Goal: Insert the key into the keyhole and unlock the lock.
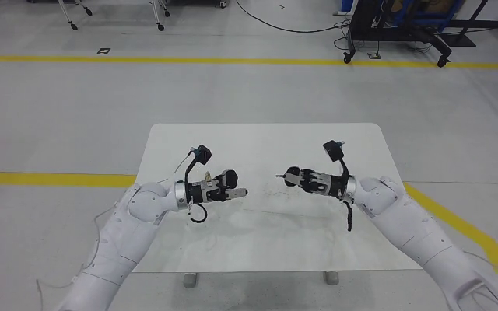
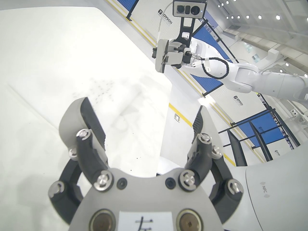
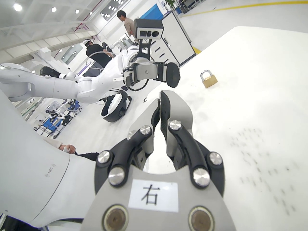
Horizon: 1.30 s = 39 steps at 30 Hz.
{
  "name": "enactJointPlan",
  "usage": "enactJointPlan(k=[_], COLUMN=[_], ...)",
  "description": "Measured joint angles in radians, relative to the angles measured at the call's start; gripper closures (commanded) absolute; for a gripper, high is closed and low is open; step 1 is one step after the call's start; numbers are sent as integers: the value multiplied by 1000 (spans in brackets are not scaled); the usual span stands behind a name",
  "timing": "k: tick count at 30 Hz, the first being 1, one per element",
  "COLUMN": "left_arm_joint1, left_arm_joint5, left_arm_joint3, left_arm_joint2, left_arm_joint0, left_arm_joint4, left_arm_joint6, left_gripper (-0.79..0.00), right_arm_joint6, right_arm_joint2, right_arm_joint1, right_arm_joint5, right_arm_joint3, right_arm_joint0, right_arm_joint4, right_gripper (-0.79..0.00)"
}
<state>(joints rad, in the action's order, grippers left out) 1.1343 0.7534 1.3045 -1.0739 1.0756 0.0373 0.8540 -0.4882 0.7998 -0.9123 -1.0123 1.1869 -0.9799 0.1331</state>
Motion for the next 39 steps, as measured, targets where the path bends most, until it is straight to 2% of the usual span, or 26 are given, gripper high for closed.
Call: enactJointPlan(k=[6, 10, 12, 15, 20, 22, 27, 32, 34, 36, 39], left_arm_joint1=[-1, -19, -36, -49, -45, -40, -18, 3, 7, 11, 15], left_arm_joint5=[-9, -41, -98, -221, -407, -428, -490, -539, -539, -541, -557], left_arm_joint3=[8, 89, 125, 178, 196, 166, 44, -9, -22, -31, -43], left_arm_joint2=[-9, -105, -172, -211, -161, -135, -32, 39, 51, 62, 72], left_arm_joint0=[-1, 54, 81, 112, 118, 102, 5, -46, -54, -59, -64], left_arm_joint4=[10, 123, 217, 425, 705, 731, 828, 857, 858, 863, 878], left_arm_joint6=[-9, -156, -183, -195, -242, -244, -188, -175, -174, -173, -177], left_gripper=[-785, -785, -785, -785, -785, -785, -785, -493, -459, -360, -366], right_arm_joint6=[2, 2, 2, 2, 2, 2, 2, 2, 2, 2, 2], right_arm_joint2=[6, 6, 6, 6, 6, 6, 6, 6, 6, 6, 6], right_arm_joint1=[1, 1, 1, 1, 1, 1, 1, 1, 1, 1, 1], right_arm_joint5=[0, 0, 0, 0, 0, 0, 0, 0, 0, 0, 0], right_arm_joint3=[3, 3, 3, 3, 3, 3, 3, 3, 3, 3, 3], right_arm_joint0=[-4, -4, -4, -4, -4, -4, -4, -4, -4, -4, -4], right_arm_joint4=[3, 2, 2, 2, 2, 2, 2, 2, 2, 2, 2], right_gripper=[0, 0, 0, 0, 0, 0, 0, 0, 0, 0, 0])
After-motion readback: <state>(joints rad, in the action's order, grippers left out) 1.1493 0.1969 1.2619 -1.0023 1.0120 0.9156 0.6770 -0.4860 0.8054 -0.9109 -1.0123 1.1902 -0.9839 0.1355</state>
